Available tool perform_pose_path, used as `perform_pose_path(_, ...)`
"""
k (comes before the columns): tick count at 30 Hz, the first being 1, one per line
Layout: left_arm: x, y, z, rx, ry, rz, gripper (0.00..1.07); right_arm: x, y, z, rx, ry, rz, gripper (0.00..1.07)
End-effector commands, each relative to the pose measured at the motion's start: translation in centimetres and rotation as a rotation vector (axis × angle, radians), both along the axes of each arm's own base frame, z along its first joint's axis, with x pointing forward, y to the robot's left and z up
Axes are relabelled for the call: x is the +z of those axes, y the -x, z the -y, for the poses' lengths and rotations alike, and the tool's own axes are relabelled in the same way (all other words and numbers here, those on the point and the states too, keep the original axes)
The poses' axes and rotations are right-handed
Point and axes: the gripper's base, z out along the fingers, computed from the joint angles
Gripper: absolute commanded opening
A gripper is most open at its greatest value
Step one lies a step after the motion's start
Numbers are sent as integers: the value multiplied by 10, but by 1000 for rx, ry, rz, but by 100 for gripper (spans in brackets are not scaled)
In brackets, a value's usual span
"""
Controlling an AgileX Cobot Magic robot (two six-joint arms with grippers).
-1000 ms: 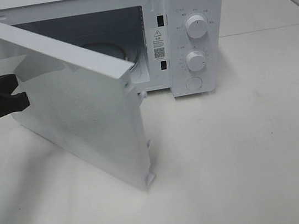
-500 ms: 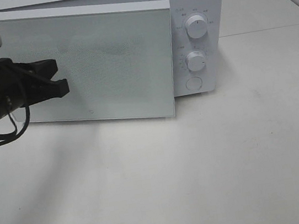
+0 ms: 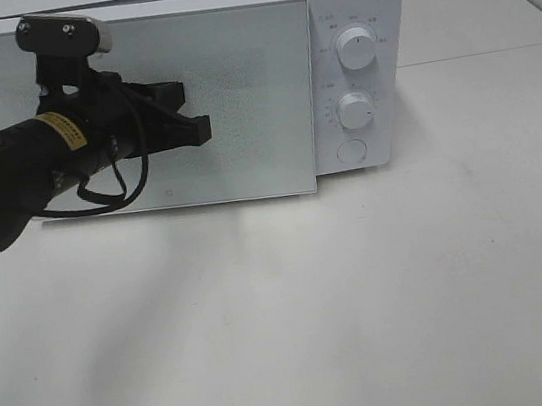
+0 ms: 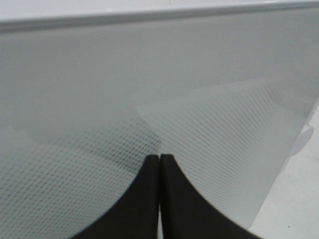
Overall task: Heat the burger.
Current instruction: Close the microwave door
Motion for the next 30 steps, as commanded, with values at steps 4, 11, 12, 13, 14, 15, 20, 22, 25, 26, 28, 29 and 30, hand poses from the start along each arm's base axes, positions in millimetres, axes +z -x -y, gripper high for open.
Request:
perform_pose_path(4, 5, -17, 29, -24, 14, 3, 0, 0, 4, 0, -3, 4, 33, 76)
perform_pose_path(11, 10, -33, 48, -22, 28, 4, 0, 0, 4, 0, -3, 4, 33, 76)
perform_pose_path(12, 10, -33, 48, -22, 28, 4, 0, 0, 4, 0, -3, 4, 33, 76)
perform_pose_path(13, 10, -38, 56, -31, 17, 8, 0, 0, 4, 0, -3, 4, 33, 76)
perform_pose_path(14, 10, -44, 60, -32, 11, 6, 0, 0, 4, 0, -3, 4, 33, 76)
perform_pose_path(15, 10, -44, 60, -32, 11, 6, 0, 0, 4, 0, -3, 4, 33, 76)
perform_pose_path(20, 10, -49, 66, -31, 16, 2, 0, 0, 4, 0, -3, 4, 33, 75)
perform_pose_path(22, 12, -47, 67, -35, 12, -9, 0, 0, 4, 0, -3, 4, 33, 75)
perform_pose_path(25, 15, -45, 68, -40, 7, -16, 0, 0, 4, 0, -3, 4, 33, 75)
perform_pose_path(26, 22, -39, 72, -57, -7, -26, 0, 0, 4, 0, -3, 4, 33, 75)
perform_pose_path(28, 26, -33, 75, -69, -28, -53, 0, 0, 4, 0, -3, 5, 32, 75)
perform_pose_path(29, 28, -28, 78, -81, -40, -67, 0, 0, 4, 0, -3, 5, 32, 75)
perform_pose_path(30, 35, -17, 81, -101, -60, -92, 0, 0, 4, 0, -3, 5, 32, 75)
